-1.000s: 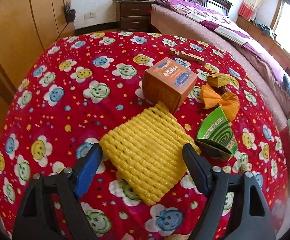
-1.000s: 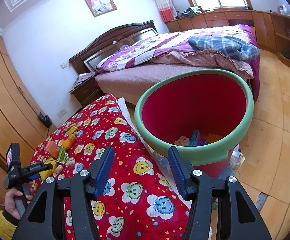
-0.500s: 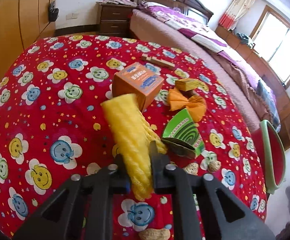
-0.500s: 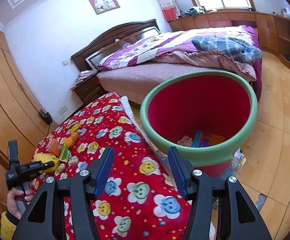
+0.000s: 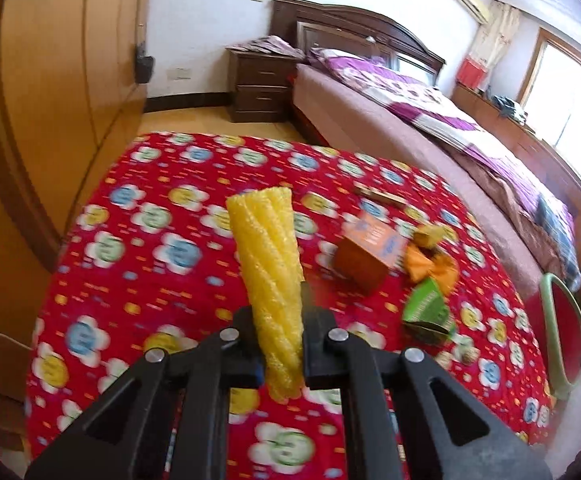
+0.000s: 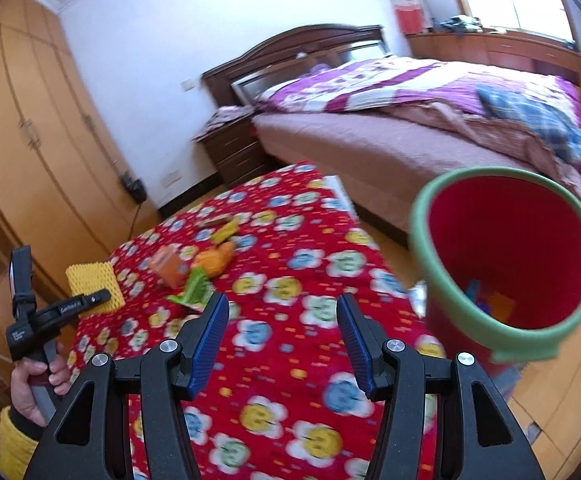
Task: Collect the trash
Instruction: 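Grasp and lift the yellow foam net with the left tool, then grasp and lift the green mosquito-coil box with the right tool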
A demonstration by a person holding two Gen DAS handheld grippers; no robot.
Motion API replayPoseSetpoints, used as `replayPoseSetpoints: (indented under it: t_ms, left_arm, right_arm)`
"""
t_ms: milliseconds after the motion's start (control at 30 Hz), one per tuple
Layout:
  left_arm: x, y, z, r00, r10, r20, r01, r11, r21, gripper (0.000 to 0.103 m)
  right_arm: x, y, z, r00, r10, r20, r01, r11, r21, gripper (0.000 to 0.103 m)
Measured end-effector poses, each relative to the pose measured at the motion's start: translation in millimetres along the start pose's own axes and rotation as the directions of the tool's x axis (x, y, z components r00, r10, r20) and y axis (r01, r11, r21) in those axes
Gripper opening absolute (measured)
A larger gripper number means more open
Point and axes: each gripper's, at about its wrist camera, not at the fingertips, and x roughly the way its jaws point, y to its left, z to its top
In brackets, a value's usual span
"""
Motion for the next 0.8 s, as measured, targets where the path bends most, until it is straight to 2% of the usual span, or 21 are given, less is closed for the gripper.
replayPoseSetpoints:
  t_ms: [100,233,367,467,533,633,700,800]
  left_arm:
    - [2,16,1,0.999,0.050,0.007,-0.050,0.999,-0.007,0.012]
    - [8,32,-6,0.999,0.043,-0.002,-0.043,0.999,-0.024,0.012]
    - [15,36,-16,1.000,0.014,-0.011,-0.014,0.999,-0.043,0.012]
    - [19,36,-22,1.000,-0.004,-0.008,0.004,0.998,-0.059,0.011]
    - [21,35,-25,1.000,-0.007,0.000,0.007,0.998,-0.056,0.012]
    - [23,32,-26,1.000,-0.017,0.007,0.018,0.998,-0.052,0.011]
    - [24,30,-27,1.000,-0.024,0.011,0.025,0.998,-0.051,0.011]
    - [28,28,-28,0.999,-0.038,0.010,0.038,0.998,-0.053,0.011]
  right_arm:
    - [18,17,4,0.999,0.032,-0.039,-0.033,0.999,-0.026,0.058]
    - [54,39,6,0.991,0.064,-0.116,-0.069,0.996,-0.048,0.058]
    - [90,56,0,0.975,0.094,-0.202,-0.103,0.994,-0.035,0.058]
    - [115,71,-6,0.966,0.071,-0.249,-0.089,0.994,-0.062,0.058]
    - [129,78,-8,0.961,0.054,-0.272,-0.079,0.994,-0.080,0.073]
    - [143,88,-10,0.960,0.030,-0.279,-0.064,0.992,-0.112,0.076]
    - [151,95,-9,0.967,-0.013,-0.254,-0.029,0.987,-0.159,0.077]
    - [166,102,-8,0.963,-0.027,-0.267,-0.021,0.984,-0.175,0.077]
